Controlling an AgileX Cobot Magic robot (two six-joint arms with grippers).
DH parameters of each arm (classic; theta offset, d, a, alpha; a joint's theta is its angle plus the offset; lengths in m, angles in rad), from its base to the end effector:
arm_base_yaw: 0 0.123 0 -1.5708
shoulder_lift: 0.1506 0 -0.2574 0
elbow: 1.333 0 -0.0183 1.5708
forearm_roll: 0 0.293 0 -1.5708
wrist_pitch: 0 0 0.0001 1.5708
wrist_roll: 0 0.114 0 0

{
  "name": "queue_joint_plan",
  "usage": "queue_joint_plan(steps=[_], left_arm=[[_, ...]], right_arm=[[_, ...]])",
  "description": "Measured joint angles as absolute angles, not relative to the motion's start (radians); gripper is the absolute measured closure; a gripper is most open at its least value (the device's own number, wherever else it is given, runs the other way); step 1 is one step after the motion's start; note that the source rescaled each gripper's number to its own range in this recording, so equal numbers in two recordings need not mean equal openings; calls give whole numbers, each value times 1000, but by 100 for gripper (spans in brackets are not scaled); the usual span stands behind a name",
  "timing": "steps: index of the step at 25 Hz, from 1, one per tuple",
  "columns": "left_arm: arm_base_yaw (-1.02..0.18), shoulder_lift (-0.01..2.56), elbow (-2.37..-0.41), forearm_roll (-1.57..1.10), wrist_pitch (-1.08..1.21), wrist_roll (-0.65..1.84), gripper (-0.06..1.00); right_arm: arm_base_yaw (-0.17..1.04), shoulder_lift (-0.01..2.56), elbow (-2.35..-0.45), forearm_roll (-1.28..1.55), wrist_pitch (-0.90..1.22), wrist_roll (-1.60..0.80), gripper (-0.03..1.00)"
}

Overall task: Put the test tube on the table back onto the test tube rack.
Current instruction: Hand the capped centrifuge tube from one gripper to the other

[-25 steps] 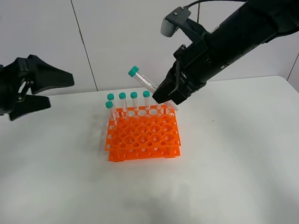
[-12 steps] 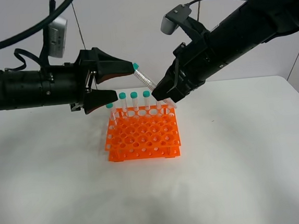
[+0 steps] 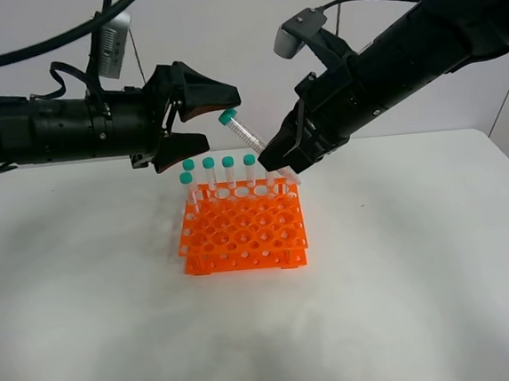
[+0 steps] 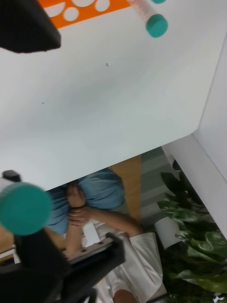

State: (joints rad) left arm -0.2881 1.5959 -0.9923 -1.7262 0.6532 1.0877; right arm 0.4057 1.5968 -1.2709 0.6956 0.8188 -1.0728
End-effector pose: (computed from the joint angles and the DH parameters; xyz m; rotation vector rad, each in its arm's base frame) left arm 0.3571 -0.1773 0.2123 0.0486 2.1039 -1.2407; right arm 0.3416 0.2048 0.2444 -1.2933 2.0494 0.5384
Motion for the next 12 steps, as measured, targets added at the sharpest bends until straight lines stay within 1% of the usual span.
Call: queue_joint_plan(steps=[3, 6, 9, 12], left_arm=[[-288, 1615, -1025, -1727, 655, 1084, -5], [-288, 1615, -1033, -1729, 660, 1081, 1], [-288, 1615, -1034, -1729, 669, 1081, 13], [-288, 1618, -1034, -1728, 703, 1079, 28]], right_arm=[[406, 1597, -1271, 696, 819, -1073, 95], [406, 1597, -1271, 696, 819, -1073, 95], [406, 1597, -1271, 696, 819, -1073, 95], [406, 1597, -1271, 696, 807, -1073, 95]])
